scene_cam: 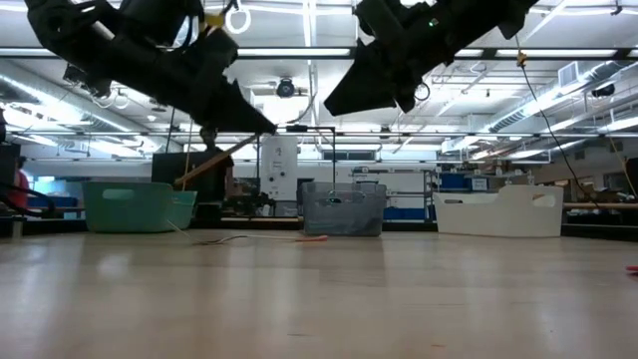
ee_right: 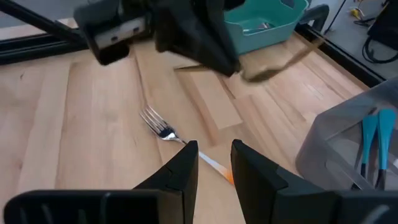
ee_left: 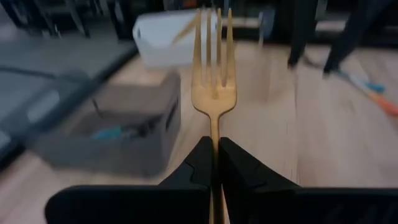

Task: Sort silverware by color (type)
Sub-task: Put the gold fork into the white bin

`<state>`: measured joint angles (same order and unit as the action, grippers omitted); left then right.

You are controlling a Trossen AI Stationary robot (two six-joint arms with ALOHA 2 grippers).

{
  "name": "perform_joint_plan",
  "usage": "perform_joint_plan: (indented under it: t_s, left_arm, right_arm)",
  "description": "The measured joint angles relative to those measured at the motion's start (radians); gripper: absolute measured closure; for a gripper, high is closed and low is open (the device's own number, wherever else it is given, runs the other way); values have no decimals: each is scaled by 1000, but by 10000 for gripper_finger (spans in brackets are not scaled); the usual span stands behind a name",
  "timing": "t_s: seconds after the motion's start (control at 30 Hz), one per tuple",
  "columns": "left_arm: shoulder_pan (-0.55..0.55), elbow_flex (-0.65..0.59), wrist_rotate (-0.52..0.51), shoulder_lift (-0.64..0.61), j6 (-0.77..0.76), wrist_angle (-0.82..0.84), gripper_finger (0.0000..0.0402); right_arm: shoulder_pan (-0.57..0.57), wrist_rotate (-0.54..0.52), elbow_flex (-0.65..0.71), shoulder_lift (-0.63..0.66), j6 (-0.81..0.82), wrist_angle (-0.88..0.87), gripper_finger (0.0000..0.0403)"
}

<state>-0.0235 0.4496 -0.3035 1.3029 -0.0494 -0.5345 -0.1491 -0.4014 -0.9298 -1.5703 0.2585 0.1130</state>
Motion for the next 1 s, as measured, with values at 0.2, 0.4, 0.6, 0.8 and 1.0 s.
perform_joint_plan:
  t_s: [0.2,0.4,0.6,0.8,1.0]
  left_arm:
    - [0,0,0,0,22,-111,378]
    - [0,1,0,0,54,-238,377]
    - [0,1,1,0,96,-384,377]
    - [2,2,25,-1,140,-518,377]
    - [2,2,66,-1,151,-630,377]
  right_arm:
    - [-2,0,0,2,-15,0,300]
    - [-8,-40,0,3,-73,30,300]
    - [-4,-101,0,3,-163,121,300]
    - [11,-155,0,3,-249,275,300]
    - [56,-54,0,3,-250,326,284]
